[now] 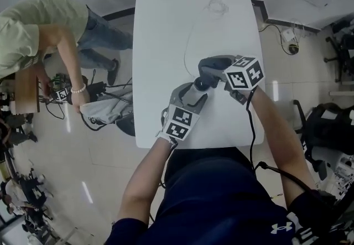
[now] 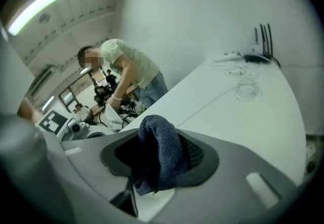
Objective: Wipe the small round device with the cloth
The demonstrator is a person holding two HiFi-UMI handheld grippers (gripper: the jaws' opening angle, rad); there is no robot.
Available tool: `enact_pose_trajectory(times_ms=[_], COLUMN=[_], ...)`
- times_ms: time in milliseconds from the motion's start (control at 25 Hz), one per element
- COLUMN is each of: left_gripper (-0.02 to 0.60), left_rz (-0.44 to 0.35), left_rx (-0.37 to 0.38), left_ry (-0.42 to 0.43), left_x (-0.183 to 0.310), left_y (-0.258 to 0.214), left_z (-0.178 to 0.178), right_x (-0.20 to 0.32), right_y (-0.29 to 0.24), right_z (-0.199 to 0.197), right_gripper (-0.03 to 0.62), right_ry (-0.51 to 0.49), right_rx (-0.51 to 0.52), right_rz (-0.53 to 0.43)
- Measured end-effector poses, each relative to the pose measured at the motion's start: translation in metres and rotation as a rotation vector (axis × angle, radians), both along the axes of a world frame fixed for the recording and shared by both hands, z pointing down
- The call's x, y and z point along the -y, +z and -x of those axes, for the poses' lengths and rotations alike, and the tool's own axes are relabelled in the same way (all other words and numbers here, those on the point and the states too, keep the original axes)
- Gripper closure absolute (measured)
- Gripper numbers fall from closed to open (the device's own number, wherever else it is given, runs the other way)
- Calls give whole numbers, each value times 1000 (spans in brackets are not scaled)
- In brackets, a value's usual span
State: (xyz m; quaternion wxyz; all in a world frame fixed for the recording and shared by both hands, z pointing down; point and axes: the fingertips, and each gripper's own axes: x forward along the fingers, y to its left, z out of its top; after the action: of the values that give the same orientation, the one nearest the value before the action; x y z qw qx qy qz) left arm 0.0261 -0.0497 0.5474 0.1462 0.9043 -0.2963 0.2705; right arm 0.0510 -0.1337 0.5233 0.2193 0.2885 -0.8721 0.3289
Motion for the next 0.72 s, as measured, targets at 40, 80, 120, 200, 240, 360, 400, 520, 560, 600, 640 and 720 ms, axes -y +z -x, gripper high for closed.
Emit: enact_pose_trajectory(times_ms=[40, 80, 120, 200, 240, 360, 400, 520, 560, 600, 640, 720], left_gripper=[334, 334, 334, 334, 334, 334, 334, 334, 334, 334, 334, 334], left_rz=[1, 3, 6, 13, 16, 27, 29, 32, 33, 34, 33, 27], left_rx=[1, 1, 0, -2, -2, 2, 4, 2, 0, 1, 2, -2], left_ry=[-4, -10, -18, -32, -36, -41, -41, -40, -42, -45, -49, -69], left_x=[-1, -1, -2, 0, 1, 0, -1, -1, -1, 0, 1, 5], left_y=[0, 0, 0, 1, 2, 6, 7, 9, 9, 11, 12, 11], left_z=[0, 1, 2, 4, 5, 5, 5, 3, 3, 3, 3, 4], right_x=[4, 7, 9, 10, 8, -4, -6, -7, -5, -3, 0, 8], right_y=[6, 14, 24, 48, 60, 90, 95, 96, 93, 88, 79, 49], right_z=[-7, -14, -20, -29, -31, -30, -29, -28, -28, -30, -32, -34], right_gripper=[419, 419, 419, 419, 419, 419, 419, 419, 418, 418, 418, 418], right_ry=[37, 66, 88, 101, 87, 7, -9, -14, -14, -14, -12, -11], right_rx=[33, 55, 66, 39, 3, -103, -119, -139, -145, -149, -148, -129], right_rz=[46, 87, 122, 158, 159, 139, 128, 97, 84, 67, 45, -22])
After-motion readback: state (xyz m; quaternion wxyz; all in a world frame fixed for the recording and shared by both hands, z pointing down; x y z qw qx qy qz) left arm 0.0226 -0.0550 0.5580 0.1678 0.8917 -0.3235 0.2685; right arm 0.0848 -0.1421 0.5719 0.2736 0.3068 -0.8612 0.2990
